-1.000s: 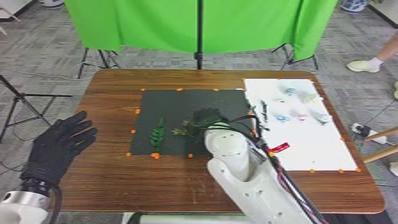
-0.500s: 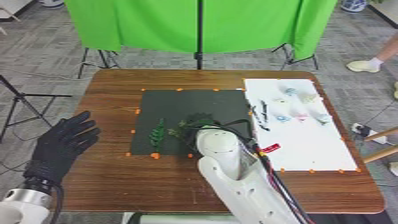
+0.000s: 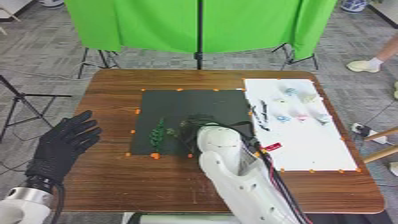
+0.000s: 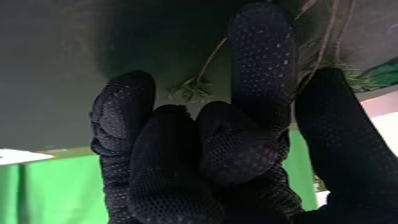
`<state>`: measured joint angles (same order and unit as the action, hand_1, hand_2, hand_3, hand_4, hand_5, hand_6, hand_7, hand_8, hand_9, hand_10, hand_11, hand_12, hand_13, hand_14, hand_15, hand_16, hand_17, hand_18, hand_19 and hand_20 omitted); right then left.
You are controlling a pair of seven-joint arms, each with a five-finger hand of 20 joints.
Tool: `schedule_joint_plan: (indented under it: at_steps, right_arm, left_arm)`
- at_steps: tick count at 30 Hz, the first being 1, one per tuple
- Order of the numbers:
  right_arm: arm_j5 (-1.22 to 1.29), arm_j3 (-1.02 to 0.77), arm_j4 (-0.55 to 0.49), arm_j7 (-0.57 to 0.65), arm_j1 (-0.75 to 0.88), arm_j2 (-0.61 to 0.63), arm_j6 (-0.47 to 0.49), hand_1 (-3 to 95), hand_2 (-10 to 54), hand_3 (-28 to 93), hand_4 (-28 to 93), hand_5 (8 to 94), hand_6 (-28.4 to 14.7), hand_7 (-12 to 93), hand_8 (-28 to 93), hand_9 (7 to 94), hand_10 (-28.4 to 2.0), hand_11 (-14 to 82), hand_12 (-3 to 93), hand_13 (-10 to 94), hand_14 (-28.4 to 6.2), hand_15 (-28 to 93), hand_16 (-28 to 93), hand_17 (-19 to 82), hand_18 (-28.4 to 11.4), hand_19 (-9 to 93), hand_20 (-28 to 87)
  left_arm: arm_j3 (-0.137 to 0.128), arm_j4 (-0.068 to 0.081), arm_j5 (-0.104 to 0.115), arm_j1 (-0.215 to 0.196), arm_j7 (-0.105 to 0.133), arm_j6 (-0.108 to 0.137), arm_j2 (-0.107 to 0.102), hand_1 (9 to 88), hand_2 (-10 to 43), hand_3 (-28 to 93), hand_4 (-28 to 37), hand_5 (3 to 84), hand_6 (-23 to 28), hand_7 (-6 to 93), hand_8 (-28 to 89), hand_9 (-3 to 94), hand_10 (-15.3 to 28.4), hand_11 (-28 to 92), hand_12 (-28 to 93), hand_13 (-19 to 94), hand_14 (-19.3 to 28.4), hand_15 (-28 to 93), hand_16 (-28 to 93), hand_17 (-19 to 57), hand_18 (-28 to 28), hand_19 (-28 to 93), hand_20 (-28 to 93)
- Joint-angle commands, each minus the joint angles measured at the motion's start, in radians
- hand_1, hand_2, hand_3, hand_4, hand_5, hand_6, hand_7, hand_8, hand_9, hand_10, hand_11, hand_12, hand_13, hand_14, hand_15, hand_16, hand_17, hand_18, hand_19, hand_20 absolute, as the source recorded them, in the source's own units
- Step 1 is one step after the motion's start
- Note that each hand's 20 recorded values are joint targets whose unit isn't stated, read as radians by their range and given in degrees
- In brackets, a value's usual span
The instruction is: Arrange flowers
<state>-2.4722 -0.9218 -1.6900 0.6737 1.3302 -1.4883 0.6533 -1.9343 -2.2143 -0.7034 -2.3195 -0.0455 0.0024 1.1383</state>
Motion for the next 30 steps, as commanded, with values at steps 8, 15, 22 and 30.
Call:
schedule_joint_plan:
  at_steps: [8,15,22,30]
  right_arm:
    - [0.046,-0.022,-0.024,0.052,0.005,-0.023,0.019,20.7,8.4,79,-25,93.7,0.3,45,-10,93.7,-6.5,67.0,24.1,94,-4.6,80,28,46,-22.2,93,22]
    - [0.052,-0.029,-0.071,0.033,0.01,-0.015,0.025,20.5,8.7,79,-25,93.7,0.3,44,-10,93.7,-6.3,65.9,23.5,94,-4.4,79,28,46,-22.2,93,22]
    - [0.057,-0.063,-0.143,-0.015,-0.015,0.054,-0.009,18.6,9.0,78,-26,93.7,0.1,42,-11,93.7,-6.8,64.2,24.6,94,-4.9,78,29,45,-22.0,93,21]
    - [0.113,-0.178,-0.173,-0.047,-0.055,0.261,-0.078,14.4,3.1,75,-28,84.0,-0.4,43,-13,88.4,-9.7,57.4,39.6,82,-9.4,82,34,35,-21.1,91,20]
  left_arm:
    - [0.004,0.005,-0.001,-0.017,-0.002,-0.009,0.0,25.0,0.3,70,-28.3,34.7,4.2,24.4,-13,28.0,12.5,32,14,22,14.6,50,-5,-8.4,20.9,49,7]
    - [0.0,0.005,-0.001,-0.021,0.004,-0.012,0.0,24.9,0.3,70,-28.3,34.7,4.2,24.4,-13,28.1,12.5,32,14,22,14.5,50,-5,-8.4,20.9,49,7]
    - [-0.003,0.002,-0.001,-0.027,0.016,-0.007,0.004,24.9,0.3,70,-28.3,34.6,4.1,24.5,-13,28.0,12.5,32,14,22,14.5,50,-5,-8.4,20.8,49,7]
    - [-0.018,-0.003,-0.004,-0.044,0.026,-0.014,0.016,25.0,0.3,70,-28.3,34.7,4.1,24.6,-13,28.1,12.5,32,14,22,14.6,50,-5,-8.4,20.8,49,7]
